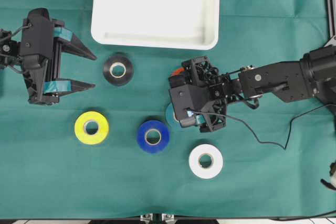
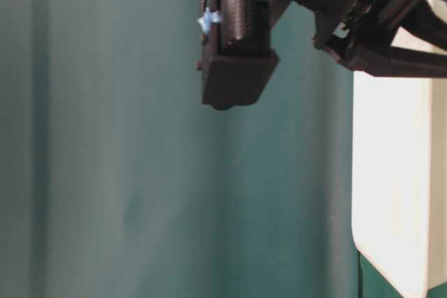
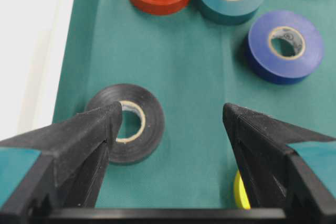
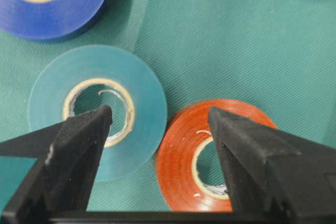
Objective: Put the tape alternately from left to right into the white case.
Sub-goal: 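Reach the right gripper down into the teal tape roll's hole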
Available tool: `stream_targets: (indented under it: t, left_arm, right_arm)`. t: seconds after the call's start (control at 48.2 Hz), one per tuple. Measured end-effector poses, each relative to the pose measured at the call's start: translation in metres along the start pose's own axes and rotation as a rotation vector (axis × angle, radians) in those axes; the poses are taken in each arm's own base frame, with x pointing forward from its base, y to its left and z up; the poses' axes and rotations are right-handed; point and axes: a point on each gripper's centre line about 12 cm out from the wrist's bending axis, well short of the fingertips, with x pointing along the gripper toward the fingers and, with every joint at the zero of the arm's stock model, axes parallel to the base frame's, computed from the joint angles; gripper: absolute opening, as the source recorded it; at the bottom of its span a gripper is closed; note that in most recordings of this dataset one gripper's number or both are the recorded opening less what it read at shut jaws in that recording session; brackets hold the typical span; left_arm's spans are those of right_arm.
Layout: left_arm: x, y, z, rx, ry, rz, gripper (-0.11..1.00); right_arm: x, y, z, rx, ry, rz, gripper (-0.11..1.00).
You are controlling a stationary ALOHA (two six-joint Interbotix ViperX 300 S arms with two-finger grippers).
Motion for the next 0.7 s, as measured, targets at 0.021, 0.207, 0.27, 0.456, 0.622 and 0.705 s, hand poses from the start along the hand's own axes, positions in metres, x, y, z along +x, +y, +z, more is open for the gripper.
stream_targets:
  t: [0.021, 0.207, 0.27, 0.456, 0.622, 0.705]
  left_arm:
    - [0.001, 0.0, 0.0, 0.002, 0.002, 0.0, 0.88]
    - [0.016, 0.001, -0.006, -0.002, 0.052, 0.004, 0.88]
    - [0.022, 0.001, -0.007, -0.003, 0.067, 0.005, 0.88]
    - [0.03, 0.001, -0.007, -0.006, 0.084, 0.007, 0.88]
    - [0.03, 0.001, -0.006, -0.015, 0.083, 0.007, 0.88]
    - [0.03, 0.001, -0.006, -0.026, 0.082, 0.008, 0.88]
  right_arm:
    - [-0.001, 0.001, 0.0, -0.004, 0.0, 0.001, 0.84]
    - [0.0, 0.007, 0.001, -0.059, 0.009, -0.001, 0.84]
    - [0.002, 0.007, 0.003, -0.084, 0.011, -0.007, 0.84]
    - [0.01, 0.005, 0.007, -0.137, 0.019, -0.023, 0.83]
    - [0.016, 0.004, 0.007, -0.175, 0.05, -0.039, 0.84]
    - [0.019, 0.007, 0.009, -0.207, 0.054, -0.041, 0.83]
